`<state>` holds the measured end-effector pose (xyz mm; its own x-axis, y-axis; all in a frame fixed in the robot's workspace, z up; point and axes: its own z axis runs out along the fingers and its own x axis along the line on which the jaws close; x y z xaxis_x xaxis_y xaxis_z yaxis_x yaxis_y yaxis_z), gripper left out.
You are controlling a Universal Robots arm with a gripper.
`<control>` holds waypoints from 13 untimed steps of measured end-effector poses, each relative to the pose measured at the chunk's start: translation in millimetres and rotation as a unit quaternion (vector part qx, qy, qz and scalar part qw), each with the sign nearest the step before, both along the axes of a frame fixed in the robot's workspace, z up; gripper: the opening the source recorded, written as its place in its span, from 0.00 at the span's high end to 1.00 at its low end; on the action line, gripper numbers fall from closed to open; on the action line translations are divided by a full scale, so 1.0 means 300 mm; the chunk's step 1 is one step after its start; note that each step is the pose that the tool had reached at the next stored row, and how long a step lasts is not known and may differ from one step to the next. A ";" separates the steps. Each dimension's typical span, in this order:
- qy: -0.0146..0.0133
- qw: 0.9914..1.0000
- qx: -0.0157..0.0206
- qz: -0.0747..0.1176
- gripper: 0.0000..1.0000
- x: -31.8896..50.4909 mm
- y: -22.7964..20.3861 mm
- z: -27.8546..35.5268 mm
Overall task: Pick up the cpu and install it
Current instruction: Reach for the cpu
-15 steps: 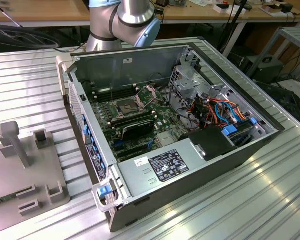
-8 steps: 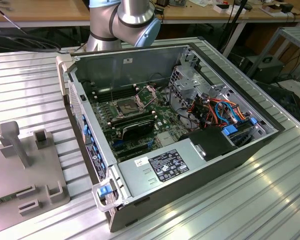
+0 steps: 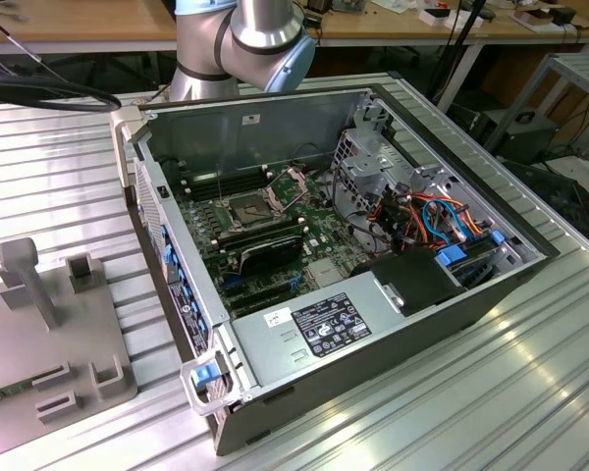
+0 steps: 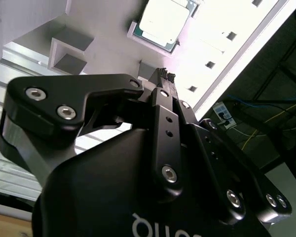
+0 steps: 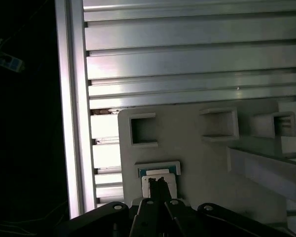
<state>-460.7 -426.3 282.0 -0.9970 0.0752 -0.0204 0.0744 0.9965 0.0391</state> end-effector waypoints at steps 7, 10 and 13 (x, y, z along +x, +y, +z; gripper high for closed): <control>0.000 1.000 0.000 0.000 0.89 0.000 -0.004 -0.007; 0.000 1.000 0.000 0.000 0.89 0.000 -0.004 -0.007; 0.000 1.000 -0.001 0.000 0.89 0.000 -0.004 -0.007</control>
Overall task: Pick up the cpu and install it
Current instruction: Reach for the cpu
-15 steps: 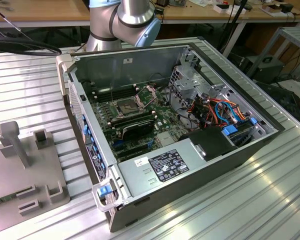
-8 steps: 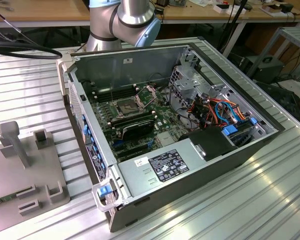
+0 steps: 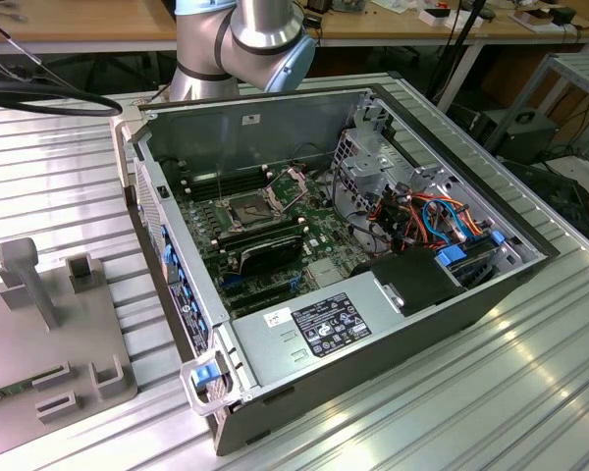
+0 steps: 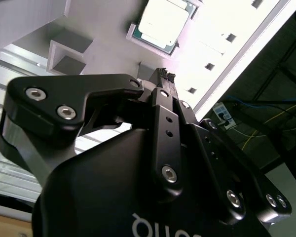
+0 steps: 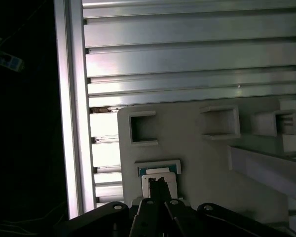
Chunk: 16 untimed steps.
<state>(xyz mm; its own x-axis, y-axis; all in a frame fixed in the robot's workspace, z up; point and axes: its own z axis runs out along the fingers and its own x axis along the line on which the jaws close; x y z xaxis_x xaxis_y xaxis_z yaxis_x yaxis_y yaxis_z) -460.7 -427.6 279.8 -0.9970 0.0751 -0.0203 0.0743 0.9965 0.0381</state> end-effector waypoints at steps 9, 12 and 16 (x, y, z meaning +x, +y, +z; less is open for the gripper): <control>0.003 1.000 0.000 0.000 0.89 0.000 -0.070 -0.094; 0.004 1.000 0.000 0.000 0.89 0.004 -0.074 -0.101; 0.004 1.000 0.000 0.000 0.89 0.021 -0.076 -0.110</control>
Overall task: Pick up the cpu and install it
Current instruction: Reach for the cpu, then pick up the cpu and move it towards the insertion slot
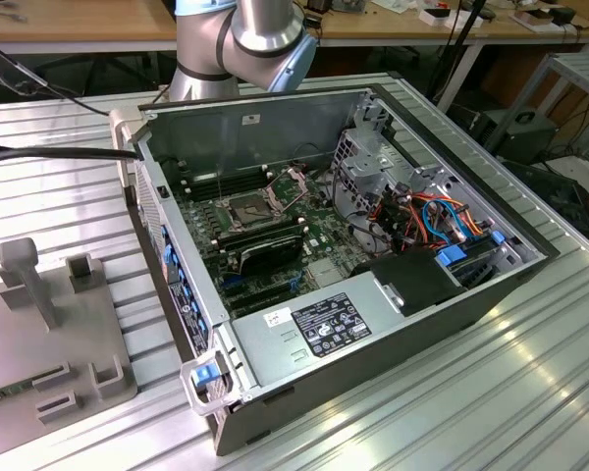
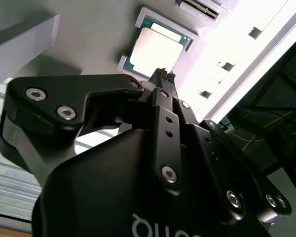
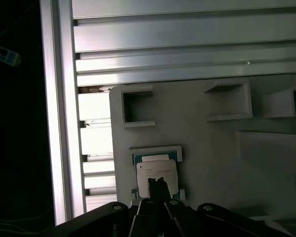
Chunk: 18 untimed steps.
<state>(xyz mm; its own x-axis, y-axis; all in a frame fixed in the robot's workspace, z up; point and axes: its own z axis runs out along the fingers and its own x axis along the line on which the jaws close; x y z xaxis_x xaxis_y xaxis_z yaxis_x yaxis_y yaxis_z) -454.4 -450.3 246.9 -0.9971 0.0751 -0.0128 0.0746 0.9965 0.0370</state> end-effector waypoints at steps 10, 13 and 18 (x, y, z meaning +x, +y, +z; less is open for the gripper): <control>0.000 1.000 0.000 0.000 0.89 0.018 -0.001 -0.003; 0.000 1.000 0.000 0.000 0.89 0.018 -0.001 -0.003; 0.000 1.000 0.000 0.000 0.83 0.018 -0.001 -0.003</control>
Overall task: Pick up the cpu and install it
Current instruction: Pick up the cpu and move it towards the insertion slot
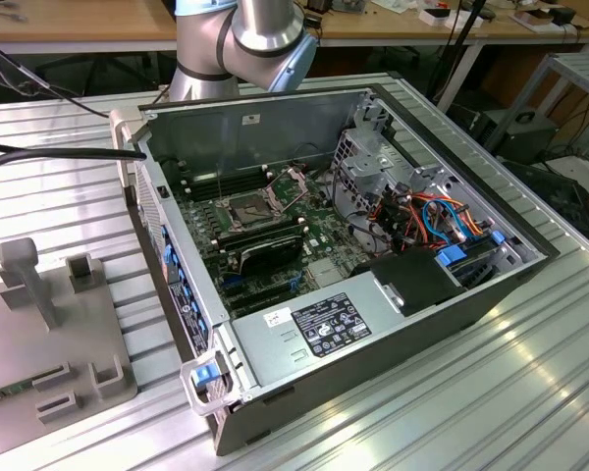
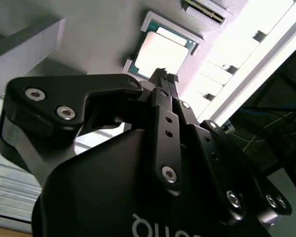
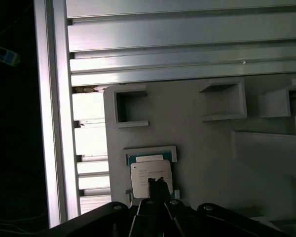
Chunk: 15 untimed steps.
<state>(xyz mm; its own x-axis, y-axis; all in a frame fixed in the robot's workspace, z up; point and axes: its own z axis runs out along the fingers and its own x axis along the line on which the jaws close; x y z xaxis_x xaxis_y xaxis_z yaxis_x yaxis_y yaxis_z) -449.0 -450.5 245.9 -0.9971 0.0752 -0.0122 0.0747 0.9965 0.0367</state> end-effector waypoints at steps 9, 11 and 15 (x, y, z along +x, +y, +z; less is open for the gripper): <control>0.000 1.000 0.000 0.000 0.46 0.000 0.000 0.000; 0.000 1.000 0.000 0.000 0.40 0.001 0.000 0.000; 0.000 1.000 0.000 0.000 0.34 0.001 0.000 0.000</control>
